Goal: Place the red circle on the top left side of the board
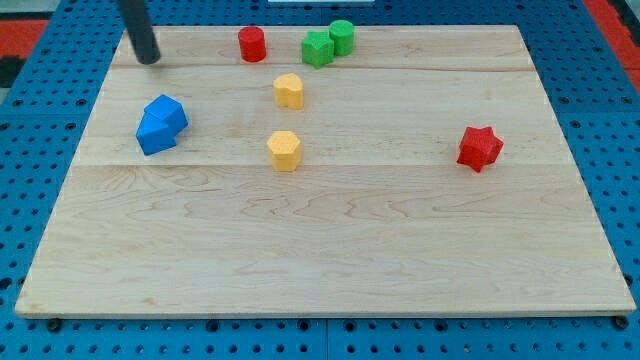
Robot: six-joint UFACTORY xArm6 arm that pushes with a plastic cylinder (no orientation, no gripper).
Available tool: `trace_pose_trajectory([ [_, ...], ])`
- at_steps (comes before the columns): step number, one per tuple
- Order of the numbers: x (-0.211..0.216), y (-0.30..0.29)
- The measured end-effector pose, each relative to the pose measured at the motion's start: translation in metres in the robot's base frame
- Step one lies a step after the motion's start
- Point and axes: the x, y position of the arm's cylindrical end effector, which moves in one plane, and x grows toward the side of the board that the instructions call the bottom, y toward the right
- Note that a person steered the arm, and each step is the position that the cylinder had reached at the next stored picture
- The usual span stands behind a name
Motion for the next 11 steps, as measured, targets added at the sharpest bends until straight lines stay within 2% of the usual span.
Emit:
trace_pose_trajectory([
  [1,-0.042,0.002],
  [2,-0.051,0.054],
  [3,-0.019,0.059],
  [4,0.033,0.059],
  [5,0.026,0.129],
  [7,-0.023,0.188],
  [8,-0.053,0.187],
  [9,-0.053,0.15],
  [11,-0.014,0.164],
])
